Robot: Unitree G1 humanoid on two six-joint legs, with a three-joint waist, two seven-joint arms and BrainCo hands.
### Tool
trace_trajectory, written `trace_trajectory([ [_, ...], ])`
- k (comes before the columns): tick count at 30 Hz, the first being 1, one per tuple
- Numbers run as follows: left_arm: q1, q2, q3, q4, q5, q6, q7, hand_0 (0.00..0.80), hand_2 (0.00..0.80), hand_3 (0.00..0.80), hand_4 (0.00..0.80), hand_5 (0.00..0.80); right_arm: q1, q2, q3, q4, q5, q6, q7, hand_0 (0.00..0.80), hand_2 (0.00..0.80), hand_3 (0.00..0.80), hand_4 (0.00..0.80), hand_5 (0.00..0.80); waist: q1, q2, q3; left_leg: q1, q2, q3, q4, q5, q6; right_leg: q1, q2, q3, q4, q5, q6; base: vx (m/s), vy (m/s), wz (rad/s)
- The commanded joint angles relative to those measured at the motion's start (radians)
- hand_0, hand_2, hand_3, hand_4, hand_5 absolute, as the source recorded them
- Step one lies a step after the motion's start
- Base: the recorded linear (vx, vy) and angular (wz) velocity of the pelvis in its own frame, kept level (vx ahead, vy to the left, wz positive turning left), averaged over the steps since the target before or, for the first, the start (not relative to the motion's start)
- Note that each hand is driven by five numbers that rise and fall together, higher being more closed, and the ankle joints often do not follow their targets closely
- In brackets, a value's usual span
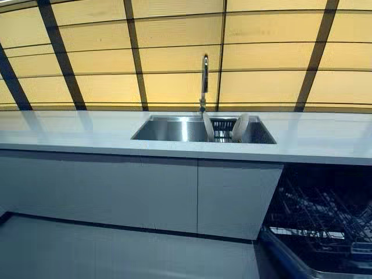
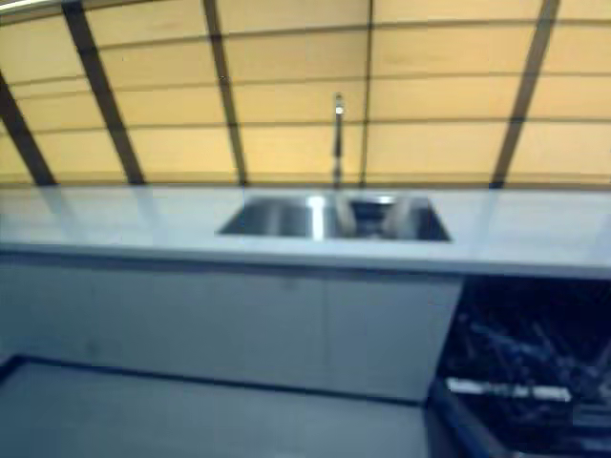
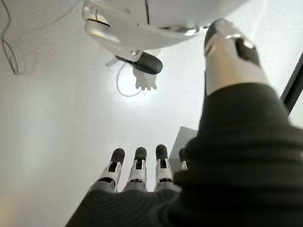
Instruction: Take plates into dishwasher
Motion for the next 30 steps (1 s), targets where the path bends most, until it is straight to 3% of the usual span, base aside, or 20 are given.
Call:
trace_trajectory([
  [1,-0.092,0.017,-0.021,0.023,0.022,0.016,-0.006,0.000,0.000,0.000,0.000,0.000,-0.074,-0.012,0.020,0.031,-0.031,0.013,0.013,0.000,0.000,0.000,0.000,0.000,0.036,-0.017,0.034,0.002,-0.074,0.078,0.003,-0.060,0.070,-0.026,0.018,0.026,0.068,-0.065,0.035,0.000,0.000,0.00],
  [10,-0.096,0.012,-0.015,0.033,0.003,0.065,-0.011,0.000,0.000,0.000,0.000,0.000,-0.087,-0.015,0.015,0.044,-0.058,0.039,0.041,0.000,0.000,0.000,0.000,0.000,0.036,-0.018,0.036,0.005,-0.072,0.080,0.006,-0.062,0.072,-0.027,0.018,0.029,0.071,-0.062,0.033,0.000,0.000,0.00],
  [17,-0.093,0.007,-0.007,0.061,0.027,0.158,-0.032,0.000,0.000,0.000,0.000,0.000,-0.097,-0.008,0.012,0.054,-0.077,0.046,0.048,0.000,0.000,0.000,0.000,0.000,0.035,-0.019,0.032,0.013,-0.069,0.085,0.004,-0.063,0.072,-0.020,0.021,0.035,0.070,-0.061,0.033,0.012,-0.001,0.00],
  [30,-0.095,0.008,0.002,0.066,0.036,0.163,-0.001,0.000,0.000,0.000,0.000,0.000,-0.096,-0.004,0.012,0.060,-0.116,0.029,0.050,0.000,0.000,0.000,0.000,0.000,0.035,-0.020,0.014,0.007,-0.069,0.083,0.003,-0.056,0.065,-0.016,0.026,0.035,0.057,-0.058,0.031,0.009,-0.002,0.00],
])
